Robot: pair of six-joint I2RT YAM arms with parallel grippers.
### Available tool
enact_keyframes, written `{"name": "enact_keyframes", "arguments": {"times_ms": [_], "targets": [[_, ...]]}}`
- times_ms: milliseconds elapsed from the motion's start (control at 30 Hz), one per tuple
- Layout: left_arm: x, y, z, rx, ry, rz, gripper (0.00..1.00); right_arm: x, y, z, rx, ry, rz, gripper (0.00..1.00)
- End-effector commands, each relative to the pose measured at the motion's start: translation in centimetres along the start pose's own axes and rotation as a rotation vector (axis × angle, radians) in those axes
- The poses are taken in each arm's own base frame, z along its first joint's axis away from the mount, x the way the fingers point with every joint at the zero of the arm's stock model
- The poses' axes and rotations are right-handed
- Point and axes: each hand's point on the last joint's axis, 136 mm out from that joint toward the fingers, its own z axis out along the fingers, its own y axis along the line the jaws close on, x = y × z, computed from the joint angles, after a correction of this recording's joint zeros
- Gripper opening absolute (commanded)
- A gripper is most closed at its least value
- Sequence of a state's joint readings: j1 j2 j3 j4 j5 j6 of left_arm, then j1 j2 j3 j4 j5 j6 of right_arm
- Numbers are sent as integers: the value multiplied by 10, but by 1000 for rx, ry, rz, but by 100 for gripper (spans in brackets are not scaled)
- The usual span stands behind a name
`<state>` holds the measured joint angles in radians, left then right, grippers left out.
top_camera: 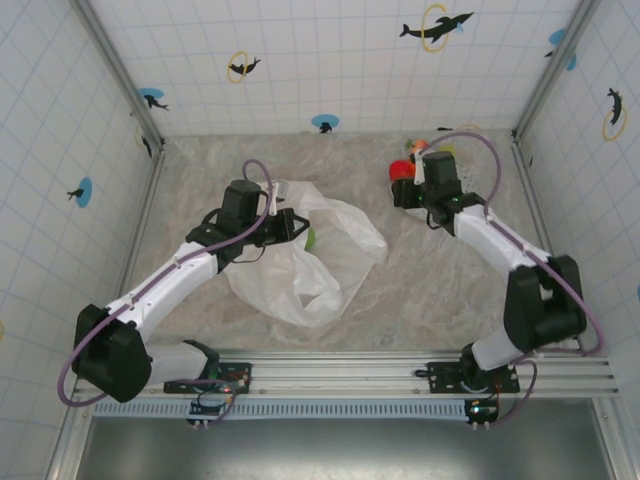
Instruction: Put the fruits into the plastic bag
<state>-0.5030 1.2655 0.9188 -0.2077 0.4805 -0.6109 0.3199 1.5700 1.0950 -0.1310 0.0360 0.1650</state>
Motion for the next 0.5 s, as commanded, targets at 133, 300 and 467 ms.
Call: {"name": "enact_keyframes", "arguments": {"times_ms": [133,300,467], "targets": [[-14,-4,-2,-1,-39,-9,0,-37,-24,56,96,-40,21,77],[-13,-3,-2,-6,-36,-12,0,-44,-30,91,103,-29,32,76],[-14,-3,-2,-11,-32,-11,0,-50,-32,119,108,-20,28,75]]}}
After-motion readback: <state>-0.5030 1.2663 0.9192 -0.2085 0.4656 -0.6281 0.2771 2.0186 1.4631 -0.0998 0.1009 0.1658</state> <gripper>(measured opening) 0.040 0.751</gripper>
